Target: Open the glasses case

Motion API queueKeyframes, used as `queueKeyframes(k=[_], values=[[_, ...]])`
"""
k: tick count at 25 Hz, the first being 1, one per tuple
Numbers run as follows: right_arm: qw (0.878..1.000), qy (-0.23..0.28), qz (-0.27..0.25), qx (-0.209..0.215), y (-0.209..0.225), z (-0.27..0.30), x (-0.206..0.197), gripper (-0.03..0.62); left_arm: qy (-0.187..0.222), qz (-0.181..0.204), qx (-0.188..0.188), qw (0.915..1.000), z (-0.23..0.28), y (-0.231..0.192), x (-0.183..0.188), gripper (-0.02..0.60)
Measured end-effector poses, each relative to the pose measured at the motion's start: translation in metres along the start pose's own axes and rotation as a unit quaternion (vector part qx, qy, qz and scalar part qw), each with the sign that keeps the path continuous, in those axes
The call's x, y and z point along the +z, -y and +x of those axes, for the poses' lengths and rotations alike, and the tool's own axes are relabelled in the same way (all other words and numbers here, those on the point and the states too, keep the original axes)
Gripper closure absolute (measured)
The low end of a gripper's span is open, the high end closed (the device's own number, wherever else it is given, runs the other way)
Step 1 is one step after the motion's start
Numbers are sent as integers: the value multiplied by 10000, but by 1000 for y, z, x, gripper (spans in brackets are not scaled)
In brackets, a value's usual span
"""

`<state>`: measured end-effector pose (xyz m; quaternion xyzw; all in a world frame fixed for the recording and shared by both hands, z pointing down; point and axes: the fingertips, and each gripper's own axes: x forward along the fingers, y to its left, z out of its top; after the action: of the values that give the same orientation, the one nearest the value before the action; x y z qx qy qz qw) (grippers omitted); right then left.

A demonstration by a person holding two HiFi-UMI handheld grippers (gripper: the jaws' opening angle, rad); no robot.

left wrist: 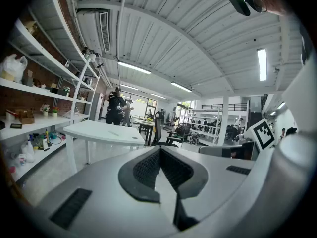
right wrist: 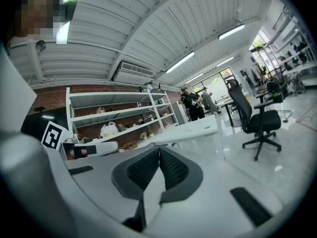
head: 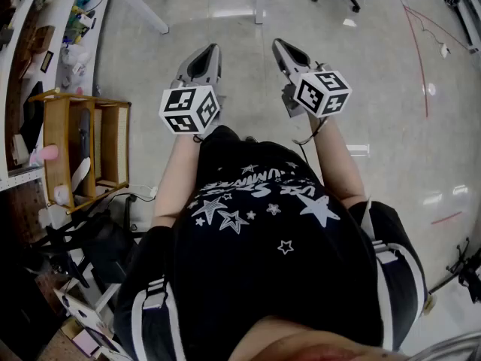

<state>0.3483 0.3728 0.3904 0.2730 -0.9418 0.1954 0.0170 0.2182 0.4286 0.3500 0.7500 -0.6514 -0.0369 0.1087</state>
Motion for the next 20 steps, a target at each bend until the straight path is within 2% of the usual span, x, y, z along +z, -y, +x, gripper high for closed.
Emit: queueKeyframes(k=[11,14,20], values=[[9995,-73,-297,-67,1,26,-5,586,52,-73,13,10000,6,-25,-2,569],[9993,-87,-344,-119,8,33,-3,586,46,-78,-36,10000,19,-32,-4,569],[9989,-127,-431,-139,20,85,19,585,54,-108,-120,9999,60,-70,13,569]])
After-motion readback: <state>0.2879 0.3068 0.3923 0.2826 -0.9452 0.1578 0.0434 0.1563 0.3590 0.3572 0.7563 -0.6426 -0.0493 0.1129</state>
